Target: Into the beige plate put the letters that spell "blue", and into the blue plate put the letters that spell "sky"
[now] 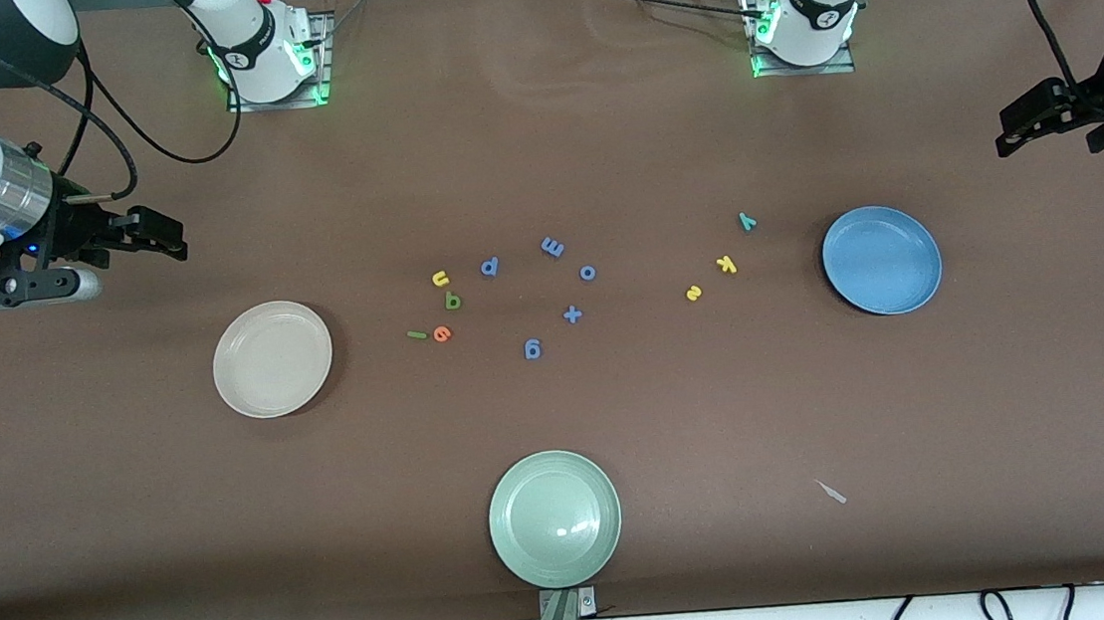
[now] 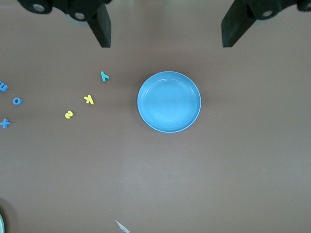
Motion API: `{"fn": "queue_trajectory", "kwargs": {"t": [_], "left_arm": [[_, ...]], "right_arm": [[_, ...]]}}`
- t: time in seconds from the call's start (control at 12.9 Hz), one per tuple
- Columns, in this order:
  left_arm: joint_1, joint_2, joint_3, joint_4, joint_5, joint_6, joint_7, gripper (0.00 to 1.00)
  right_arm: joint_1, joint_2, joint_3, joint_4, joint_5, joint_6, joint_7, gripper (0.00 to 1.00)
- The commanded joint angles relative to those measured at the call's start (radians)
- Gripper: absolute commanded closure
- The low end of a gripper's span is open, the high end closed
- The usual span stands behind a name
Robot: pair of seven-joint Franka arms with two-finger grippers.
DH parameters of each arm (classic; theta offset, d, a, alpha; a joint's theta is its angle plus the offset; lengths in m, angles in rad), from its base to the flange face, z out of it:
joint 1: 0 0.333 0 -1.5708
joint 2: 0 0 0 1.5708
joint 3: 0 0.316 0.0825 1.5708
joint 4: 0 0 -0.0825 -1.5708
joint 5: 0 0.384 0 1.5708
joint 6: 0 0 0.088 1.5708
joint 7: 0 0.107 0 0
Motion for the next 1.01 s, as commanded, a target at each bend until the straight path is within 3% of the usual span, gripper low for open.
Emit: {"fn": "queue_trajectory", "kwargs": {"t": [0.0, 0.93], "left_arm": [[-0.001, 0.003, 0.005, 0.024, 0.028, -0.018, 0.027, 0.00], [-0.001, 0.012, 0.001, 0.008, 0.027, -0.041, 0.009, 0.00]], "right_arm": [[-0.002, 0.005, 0.002, 0.015, -0.013, -0.026, -0.009, 0.00], [-0.002, 0.012, 0.001, 0.016, -0.013, -0.032, -0.018, 0.00]]}}
